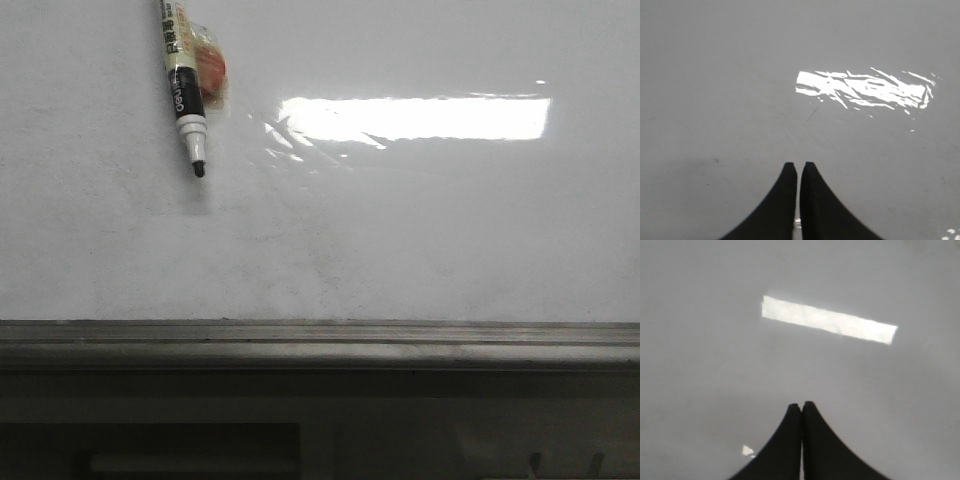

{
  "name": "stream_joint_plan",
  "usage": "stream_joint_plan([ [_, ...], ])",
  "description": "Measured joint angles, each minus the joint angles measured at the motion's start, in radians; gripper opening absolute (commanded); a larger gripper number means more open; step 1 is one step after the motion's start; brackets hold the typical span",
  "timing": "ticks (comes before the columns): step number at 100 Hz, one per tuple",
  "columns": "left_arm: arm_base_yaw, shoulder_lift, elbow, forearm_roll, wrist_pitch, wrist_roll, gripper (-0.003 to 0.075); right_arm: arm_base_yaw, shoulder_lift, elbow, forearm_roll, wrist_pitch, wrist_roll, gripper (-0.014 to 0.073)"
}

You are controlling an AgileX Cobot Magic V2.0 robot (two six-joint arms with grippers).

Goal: Write number 6 on whiteboard

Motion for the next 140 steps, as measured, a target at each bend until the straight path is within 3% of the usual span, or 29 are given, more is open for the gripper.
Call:
stream_joint_plan([
  [16, 0.000, 0.000, 0.000, -0.235, -0.002, 0.000, -0.0020, 0.000, 0.000, 0.000, 0.219, 0.000, 0.002, -0.0051],
  [31, 0.000, 0.000, -0.005, -0.374, 0.017, 0.000, -0.0020, 0.000, 0.000, -0.010, 0.273, 0.071, 0.002, -0.0050],
  [46, 0.000, 0.009, -0.105, -0.314, 0.188, 0.000, -0.0020, 0.000, 0.045, -0.137, 0.275, 0.255, 0.002, -0.0050],
  [70, 0.000, 0.228, -0.399, -0.194, 0.485, 0.085, -0.0020, 0.000, 0.349, -0.405, 0.243, 0.515, -0.006, -0.0050],
  [84, -0.056, 0.340, -0.482, -0.192, 0.530, 0.136, -0.0012, 0.000, 0.472, -0.516, 0.239, 0.586, -0.055, -0.0029],
  [94, -0.133, 0.396, -0.501, -0.196, 0.532, 0.174, 0.0080, 0.009, 0.511, -0.556, 0.239, 0.622, -0.086, 0.0135],
  [106, -0.213, 0.457, -0.503, -0.233, 0.530, 0.186, 0.0340, 0.021, 0.524, -0.572, 0.246, 0.642, -0.097, 0.0425],
  [110, -0.238, 0.483, -0.503, -0.256, 0.524, 0.192, 0.0415, 0.026, 0.527, -0.572, 0.249, 0.650, -0.100, 0.0479],
  [116, -0.268, 0.520, -0.503, -0.292, 0.506, 0.206, 0.0501, 0.025, 0.529, -0.572, 0.250, 0.655, -0.101, 0.0493],
  [140, -0.407, 0.708, -0.503, -0.542, 0.322, 0.415, 0.0460, 0.027, 0.529, -0.572, 0.250, 0.657, -0.101, 0.0486],
])
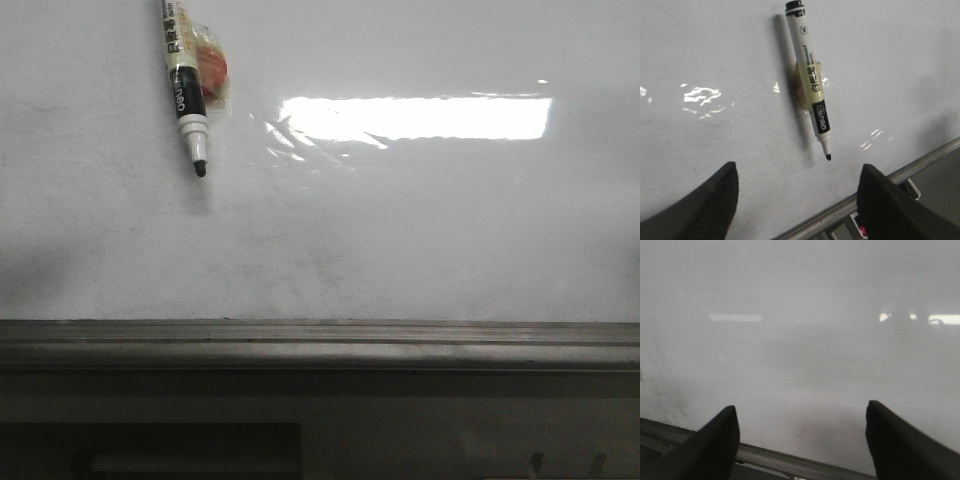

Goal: Write number 6 on whiteboard

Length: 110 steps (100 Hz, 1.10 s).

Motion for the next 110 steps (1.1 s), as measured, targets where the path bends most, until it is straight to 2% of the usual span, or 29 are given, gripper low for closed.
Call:
stream_joint_plan([
  [12, -0.102, 0.109, -0.011, -0.084, -0.119, 0.071, 0.0459, 0.000, 0.000, 0.000, 0.000, 0.000, -0.003, 0.0486],
  [36, -0.308, 0.327, -0.076, -0.110, -0.381, 0.096, 0.0459, 0.000, 0.000, -0.002, 0.000, 0.000, -0.004, 0.0486],
  [59, -0.364, 0.457, -0.137, -0.118, -0.504, 0.100, 0.0452, 0.000, 0.000, -0.002, 0.000, 0.000, -0.004, 0.0485],
  [66, -0.366, 0.473, -0.145, -0.118, -0.511, 0.100, 0.0400, 0.000, 0.000, -0.002, 0.000, 0.000, -0.004, 0.0485],
  [73, -0.368, 0.485, -0.149, -0.118, -0.522, 0.100, 0.0284, 0.000, 0.000, -0.002, 0.000, 0.000, -0.006, 0.0485],
  [85, -0.368, 0.492, -0.148, -0.118, -0.532, 0.102, -0.0025, 0.000, 0.000, -0.002, 0.000, 0.001, -0.006, 0.0485],
  [110, -0.368, 0.479, -0.147, -0.077, -0.513, 0.111, -0.0020, 0.000, 0.000, -0.002, 0.000, 0.001, -0.006, 0.0483],
])
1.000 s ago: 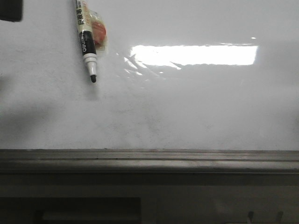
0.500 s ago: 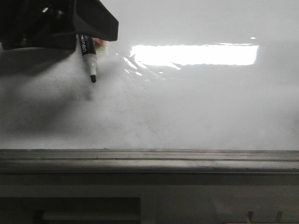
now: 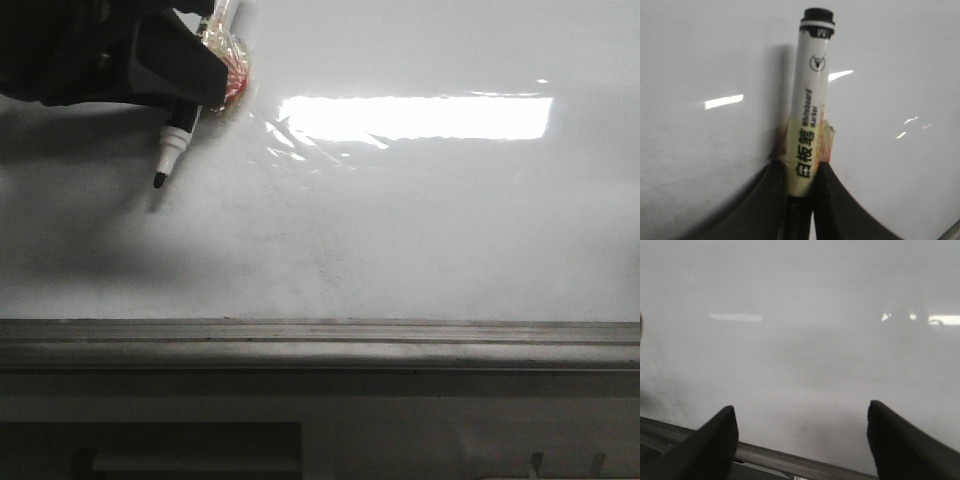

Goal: Write number 6 on whiteboard

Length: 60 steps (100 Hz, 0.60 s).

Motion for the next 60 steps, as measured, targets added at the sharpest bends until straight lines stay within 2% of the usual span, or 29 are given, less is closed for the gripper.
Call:
stream_joint_plan([
  [16, 0.002, -0.081, 0.000, 0.168, 0.132, 0.000, -0.0020, 0.004, 0.013, -0.002, 0.038, 0.023, -0.046, 0.0447],
  [44, 0.002, -0.154, -0.074, 0.521, 0.526, 0.002, -0.0020, 0.039, 0.225, -0.108, 0.399, 0.195, -0.381, 0.0447],
  [60, 0.002, -0.154, -0.101, 0.609, 0.613, 0.002, -0.0020, 0.068, 0.397, -0.219, 0.513, 0.321, -0.484, 0.0447],
])
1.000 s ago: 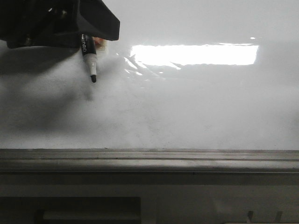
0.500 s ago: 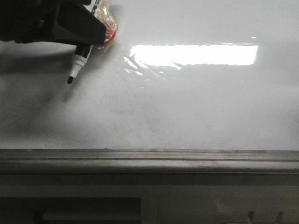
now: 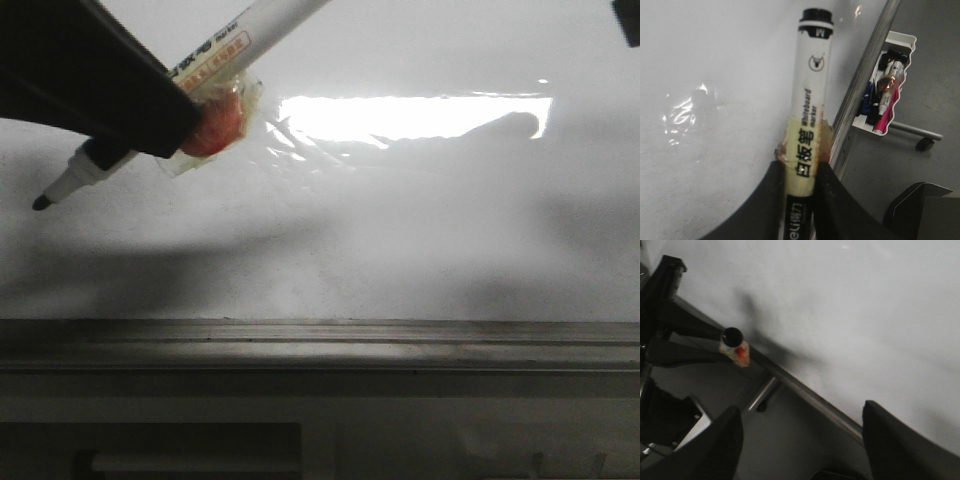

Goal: Write number 6 on whiteboard

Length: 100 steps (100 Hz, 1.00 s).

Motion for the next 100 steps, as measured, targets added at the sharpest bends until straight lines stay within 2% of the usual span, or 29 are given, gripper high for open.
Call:
stream_joint_plan([
  [10, 0.000, 0.002, -0.019, 0.027, 0.019, 0.000, -0.0020, 0.042, 0.100, -0.063, 0.011, 0.040, -0.015, 0.0447],
  [35, 0.000, 0.039, -0.053, 0.050, 0.029, 0.000, -0.0020, 0.184, 0.285, -0.200, 0.018, 0.037, -0.026, 0.0447],
  [76, 0.000, 0.051, -0.053, 0.056, 0.010, 0.000, -0.0020, 0.263, 0.440, -0.290, 0.029, 0.022, -0.042, 0.0443],
  [90, 0.000, 0.058, -0.053, 0.056, -0.005, 0.000, -0.0020, 0.287, 0.480, -0.313, 0.037, 0.017, -0.055, 0.0344],
  [100, 0.000, 0.062, -0.053, 0.058, -0.011, 0.000, -0.0020, 0.294, 0.497, -0.319, 0.043, 0.015, -0.066, 0.0207],
])
